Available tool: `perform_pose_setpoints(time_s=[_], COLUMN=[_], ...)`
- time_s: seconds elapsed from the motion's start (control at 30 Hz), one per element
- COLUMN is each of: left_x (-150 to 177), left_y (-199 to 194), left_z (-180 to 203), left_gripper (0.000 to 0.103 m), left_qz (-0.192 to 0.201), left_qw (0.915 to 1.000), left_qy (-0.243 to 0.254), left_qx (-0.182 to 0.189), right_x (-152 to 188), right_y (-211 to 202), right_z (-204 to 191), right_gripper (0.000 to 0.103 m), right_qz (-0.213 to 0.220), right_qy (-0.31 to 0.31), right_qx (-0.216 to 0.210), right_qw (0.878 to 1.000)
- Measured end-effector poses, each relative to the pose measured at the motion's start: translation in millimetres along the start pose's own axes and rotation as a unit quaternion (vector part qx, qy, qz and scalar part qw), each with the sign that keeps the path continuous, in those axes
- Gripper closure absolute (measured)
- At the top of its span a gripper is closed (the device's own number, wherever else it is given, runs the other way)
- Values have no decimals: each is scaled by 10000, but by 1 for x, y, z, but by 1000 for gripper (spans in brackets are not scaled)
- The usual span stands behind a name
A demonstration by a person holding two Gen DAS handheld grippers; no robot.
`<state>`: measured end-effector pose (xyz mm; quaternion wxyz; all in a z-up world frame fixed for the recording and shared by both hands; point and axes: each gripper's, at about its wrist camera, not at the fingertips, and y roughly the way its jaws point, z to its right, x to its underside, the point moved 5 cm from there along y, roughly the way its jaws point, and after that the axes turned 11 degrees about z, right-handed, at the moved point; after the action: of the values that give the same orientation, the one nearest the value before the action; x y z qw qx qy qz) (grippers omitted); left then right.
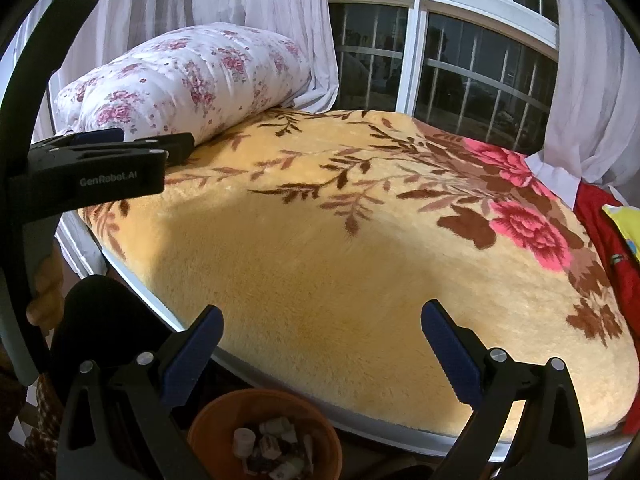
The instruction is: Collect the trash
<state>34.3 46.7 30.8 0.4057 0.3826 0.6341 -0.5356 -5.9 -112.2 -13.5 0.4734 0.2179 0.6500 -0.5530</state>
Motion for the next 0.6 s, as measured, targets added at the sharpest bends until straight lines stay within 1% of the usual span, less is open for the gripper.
perform_pose_setpoints(time_s=[0.37, 0.6], left_x=[-12, -15], left_y=[2, 7], left_z=[-3, -5], left_gripper=[10, 10], left_qz=[214, 204], left_qw=[9997, 9996], left_qy=[-109, -180], left_qx=[-28, -15], right_x=[1, 3], right_y=[0, 0], right_z=[1, 4], right_gripper=[5, 5], right_qz=[1, -28], right_qy=[3, 44], right_qx=[12, 17], right_qw=[10000, 10000])
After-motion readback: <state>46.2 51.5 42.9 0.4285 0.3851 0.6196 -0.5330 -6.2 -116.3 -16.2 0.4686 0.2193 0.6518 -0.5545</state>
